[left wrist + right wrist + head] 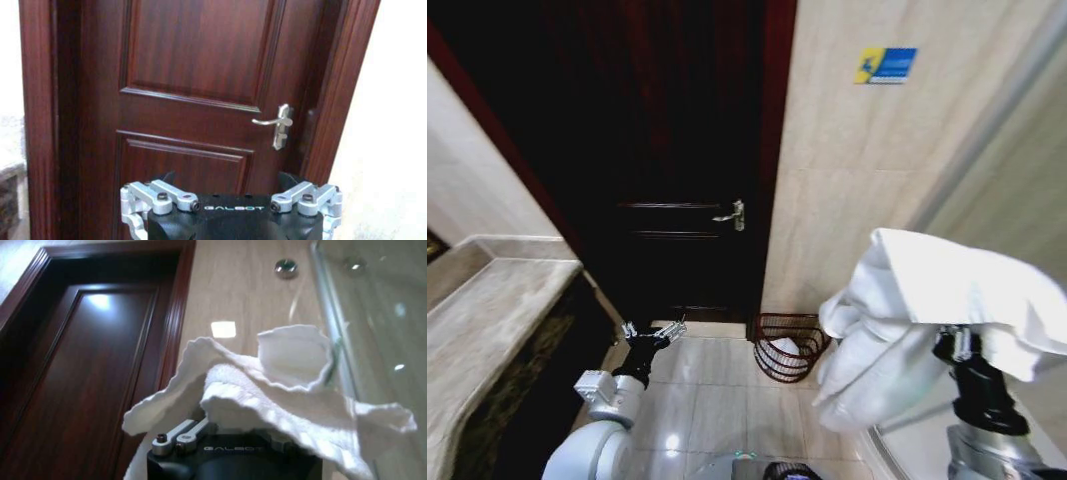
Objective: Discard the used towel into the hamper.
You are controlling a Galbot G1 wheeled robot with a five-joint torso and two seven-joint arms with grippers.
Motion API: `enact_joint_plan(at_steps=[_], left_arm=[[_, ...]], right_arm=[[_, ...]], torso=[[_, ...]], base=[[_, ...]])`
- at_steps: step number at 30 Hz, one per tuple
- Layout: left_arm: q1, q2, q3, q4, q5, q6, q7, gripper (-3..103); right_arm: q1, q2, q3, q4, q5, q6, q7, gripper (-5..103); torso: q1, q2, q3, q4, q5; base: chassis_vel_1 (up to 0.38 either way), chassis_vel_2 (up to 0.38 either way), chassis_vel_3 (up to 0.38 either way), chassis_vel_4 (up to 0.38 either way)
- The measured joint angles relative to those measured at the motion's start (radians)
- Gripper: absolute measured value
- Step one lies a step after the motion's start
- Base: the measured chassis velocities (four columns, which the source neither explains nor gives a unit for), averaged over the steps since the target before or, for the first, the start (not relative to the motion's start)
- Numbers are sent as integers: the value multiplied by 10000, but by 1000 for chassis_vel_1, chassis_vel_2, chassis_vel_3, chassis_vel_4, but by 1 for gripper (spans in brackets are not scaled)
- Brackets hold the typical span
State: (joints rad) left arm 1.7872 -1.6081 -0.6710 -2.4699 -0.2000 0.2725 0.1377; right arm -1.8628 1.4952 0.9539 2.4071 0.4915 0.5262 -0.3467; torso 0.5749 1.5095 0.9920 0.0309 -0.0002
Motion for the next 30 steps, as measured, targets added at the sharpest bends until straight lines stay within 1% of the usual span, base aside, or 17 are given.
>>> enact_joint_plan(at_steps=[3, 7, 9, 15, 23, 30], left_arm=[[0, 0, 0, 0, 0, 0, 0, 100], [0, 0, 0, 0, 0, 0, 0, 100], [0, 0, 0, 0, 0, 0, 0, 100], [0, 0, 0, -1, 0, 0, 0, 100], [0, 0, 0, -1, 0, 0, 0, 100], [0, 0, 0, 0, 0, 0, 0, 100]], right_arm=[[-24, -33, -57, -138, -429, -333, 226, 8], [-108, -50, -123, -279, -665, -613, 331, 8], [-101, -53, -201, -370, -737, -640, 411, 8], [-50, -31, -451, -798, -926, -437, 524, 8], [-49, 41, -367, -907, -1200, 13, 531, 8], [-56, 74, -389, -917, -1366, 77, 525, 8]], torso=[[0, 0, 0, -3, 3], [0, 0, 0, -3, 2], [0, 0, 0, -3, 2], [0, 0, 1, -3, 3], [0, 0, 0, -3, 1], [0, 0, 0, -3, 2]], base=[[0, 0, 0, 0], [0, 0, 0, 0], [0, 0, 0, 0], [0, 0, 0, 0], [0, 0, 0, 0], [0, 0, 0, 0]])
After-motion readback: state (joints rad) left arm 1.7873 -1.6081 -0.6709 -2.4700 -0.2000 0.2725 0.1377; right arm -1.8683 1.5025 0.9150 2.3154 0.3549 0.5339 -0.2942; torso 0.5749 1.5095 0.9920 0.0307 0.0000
